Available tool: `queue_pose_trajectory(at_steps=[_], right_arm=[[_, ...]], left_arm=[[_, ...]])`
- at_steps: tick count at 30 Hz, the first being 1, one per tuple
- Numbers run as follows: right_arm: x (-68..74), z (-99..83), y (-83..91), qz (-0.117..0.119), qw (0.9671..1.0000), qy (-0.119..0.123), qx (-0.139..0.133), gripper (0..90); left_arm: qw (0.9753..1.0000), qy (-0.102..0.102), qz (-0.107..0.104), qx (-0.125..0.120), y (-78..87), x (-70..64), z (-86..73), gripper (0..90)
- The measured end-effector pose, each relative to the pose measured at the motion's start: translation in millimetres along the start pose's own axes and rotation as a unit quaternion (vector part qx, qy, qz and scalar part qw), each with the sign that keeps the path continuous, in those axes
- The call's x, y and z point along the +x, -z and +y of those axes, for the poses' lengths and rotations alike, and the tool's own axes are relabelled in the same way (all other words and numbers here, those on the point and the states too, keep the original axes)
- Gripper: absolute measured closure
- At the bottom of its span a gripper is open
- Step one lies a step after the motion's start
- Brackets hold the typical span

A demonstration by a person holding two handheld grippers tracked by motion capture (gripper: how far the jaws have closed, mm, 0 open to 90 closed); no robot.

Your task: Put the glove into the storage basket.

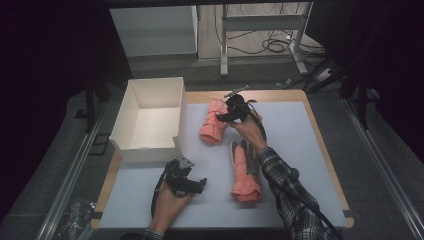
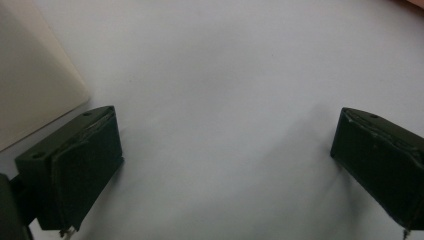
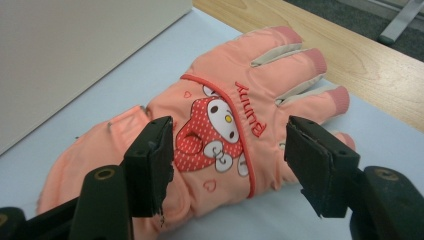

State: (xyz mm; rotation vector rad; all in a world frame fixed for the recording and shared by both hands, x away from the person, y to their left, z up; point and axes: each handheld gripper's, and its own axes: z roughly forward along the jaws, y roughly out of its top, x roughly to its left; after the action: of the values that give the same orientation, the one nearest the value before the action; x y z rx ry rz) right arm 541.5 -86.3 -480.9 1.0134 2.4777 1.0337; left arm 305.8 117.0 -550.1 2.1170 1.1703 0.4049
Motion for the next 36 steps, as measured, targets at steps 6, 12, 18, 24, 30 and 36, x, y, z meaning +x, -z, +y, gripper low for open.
queue_pose_trajectory(at_steps=[6, 12, 18, 24, 30, 36], right_arm=[[-2.0, 3.6, -19.6, -0.013, 0.9995, -0.006, 0.027, 35.5], [-7.2, 3.7, -34.0, -0.003, 0.9978, -0.018, 0.063, 42.0], [-7.2, -1.1, -32.8, 0.026, 0.9963, -0.049, 0.065, 76.7], [-0.2, 5.0, -25.2, 0.006, 0.9968, -0.027, 0.075, 85.6], [0.0, 7.1, -13.6, 0.015, 0.9974, -0.024, 0.066, 85.9], [2.9, 6.4, 0.0, 0.027, 0.9976, -0.006, 0.064, 85.9]], left_arm=[[1.0000, 0.000, 0.000, 0.000, 0.0, 0.1, 0.0, 0.1], [1.0000, 0.000, 0.000, 0.000, 0.0, 0.0, 0.0, 0.0], [1.0000, 0.000, 0.000, 0.000, 0.0, 0.0, 0.0, 0.0], [1.0000, 0.000, 0.000, 0.000, 0.0, 0.0, 0.0, 0.1], [1.0000, 0.000, 0.000, 0.000, 0.0, 0.0, 0.0, 0.1], [1.0000, 0.000, 0.000, 0.000, 0.0, 0.0, 0.0, 0.1]])
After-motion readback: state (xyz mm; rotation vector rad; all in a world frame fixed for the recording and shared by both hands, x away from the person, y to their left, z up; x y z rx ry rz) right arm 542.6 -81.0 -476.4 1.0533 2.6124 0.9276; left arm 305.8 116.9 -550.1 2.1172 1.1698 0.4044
